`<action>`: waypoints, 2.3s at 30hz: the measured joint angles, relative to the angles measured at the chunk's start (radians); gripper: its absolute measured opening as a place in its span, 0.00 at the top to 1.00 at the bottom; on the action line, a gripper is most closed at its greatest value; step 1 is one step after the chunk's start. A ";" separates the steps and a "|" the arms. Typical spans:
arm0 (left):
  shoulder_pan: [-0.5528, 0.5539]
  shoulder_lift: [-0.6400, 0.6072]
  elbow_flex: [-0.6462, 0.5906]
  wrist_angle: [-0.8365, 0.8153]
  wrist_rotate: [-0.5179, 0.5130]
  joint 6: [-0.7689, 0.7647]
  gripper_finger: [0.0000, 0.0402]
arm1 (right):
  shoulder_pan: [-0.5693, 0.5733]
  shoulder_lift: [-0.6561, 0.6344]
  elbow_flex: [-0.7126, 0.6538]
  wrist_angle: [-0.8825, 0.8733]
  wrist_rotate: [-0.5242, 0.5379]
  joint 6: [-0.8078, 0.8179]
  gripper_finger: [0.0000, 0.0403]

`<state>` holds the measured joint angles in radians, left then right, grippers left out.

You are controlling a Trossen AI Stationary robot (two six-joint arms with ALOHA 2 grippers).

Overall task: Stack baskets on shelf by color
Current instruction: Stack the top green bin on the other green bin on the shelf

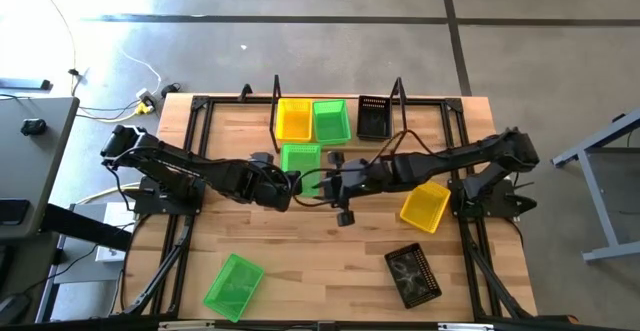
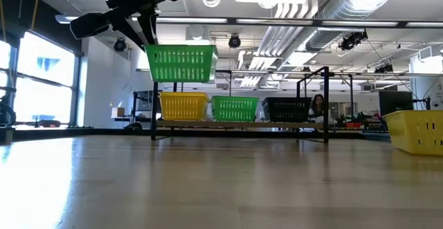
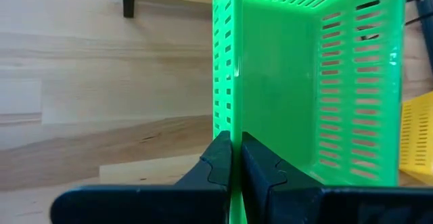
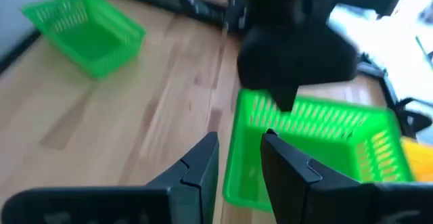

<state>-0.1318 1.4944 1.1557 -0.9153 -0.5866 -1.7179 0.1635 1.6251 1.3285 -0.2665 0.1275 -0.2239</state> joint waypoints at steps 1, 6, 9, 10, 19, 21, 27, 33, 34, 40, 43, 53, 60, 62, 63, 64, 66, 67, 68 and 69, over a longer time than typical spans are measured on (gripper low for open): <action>0.000 0.000 0.000 -0.002 0.003 -0.003 1.00 | 0.000 0.014 0.008 -0.008 0.000 0.008 0.76; 0.000 0.000 0.000 -0.001 0.024 -0.018 1.00 | 0.001 0.060 0.014 -0.008 -0.002 0.042 0.76; 0.000 0.000 0.000 0.003 0.029 -0.018 1.00 | 0.001 0.087 0.015 -0.011 -0.004 0.050 0.76; 0.000 0.000 0.000 0.004 0.030 -0.018 1.00 | 0.001 0.093 0.015 -0.014 -0.002 0.051 0.76; 0.000 0.000 0.000 0.087 0.044 0.026 1.00 | 0.001 0.135 0.014 0.001 0.002 0.080 0.76; 0.000 0.000 0.000 0.103 0.044 0.041 1.00 | 0.001 0.144 0.014 -0.004 0.004 0.093 0.76; 0.001 0.000 0.000 0.139 0.057 0.073 1.00 | 0.001 0.144 0.014 -0.046 0.050 0.119 0.76; 0.001 0.000 0.000 0.198 0.058 0.145 1.00 | 0.000 0.144 0.014 -0.103 0.055 0.183 0.76; 0.001 0.001 0.000 0.201 0.059 0.161 1.00 | 0.000 0.144 0.014 -0.105 0.055 0.192 0.77; 0.012 0.001 0.000 0.229 0.079 0.222 0.98 | 0.000 0.143 0.014 -0.133 0.055 0.272 0.92; 0.014 0.001 0.000 0.230 0.089 0.249 0.97 | 0.000 0.143 0.014 -0.133 0.050 0.302 0.98; 0.053 0.000 0.000 0.236 0.159 0.315 0.85 | -0.001 0.143 0.014 -0.164 0.058 0.438 1.00; 0.101 -0.001 0.000 0.237 0.240 0.495 0.71 | 0.004 0.143 0.012 -0.231 0.065 0.536 1.00; 0.117 -0.001 0.000 0.235 0.248 0.563 0.69 | 0.012 0.143 0.012 -0.243 0.065 0.538 1.00; 0.124 -0.003 0.000 0.234 0.248 0.587 0.68 | 0.017 0.143 0.012 -0.253 0.065 0.539 1.00; 0.130 -0.009 0.000 0.230 0.247 0.607 0.67 | 0.022 0.143 0.012 -0.266 0.066 0.539 1.00; 0.144 -0.025 0.000 0.229 0.245 0.652 0.67 | 0.032 0.143 0.012 -0.280 0.066 0.539 1.00; 0.151 -0.033 0.000 0.228 0.245 0.679 0.67 | 0.037 0.142 0.012 -0.284 0.066 0.539 1.00; 0.159 -0.040 0.000 0.226 0.245 0.705 0.68 | 0.041 0.141 0.012 -0.292 0.066 0.539 1.00; 0.168 -0.050 0.000 0.223 0.245 0.730 0.68 | 0.045 0.140 0.012 -0.295 0.066 0.539 1.00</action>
<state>0.0359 1.4446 1.1561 -0.6922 -0.3413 -0.9880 0.2089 1.7653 1.3403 -0.5613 0.1932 0.3153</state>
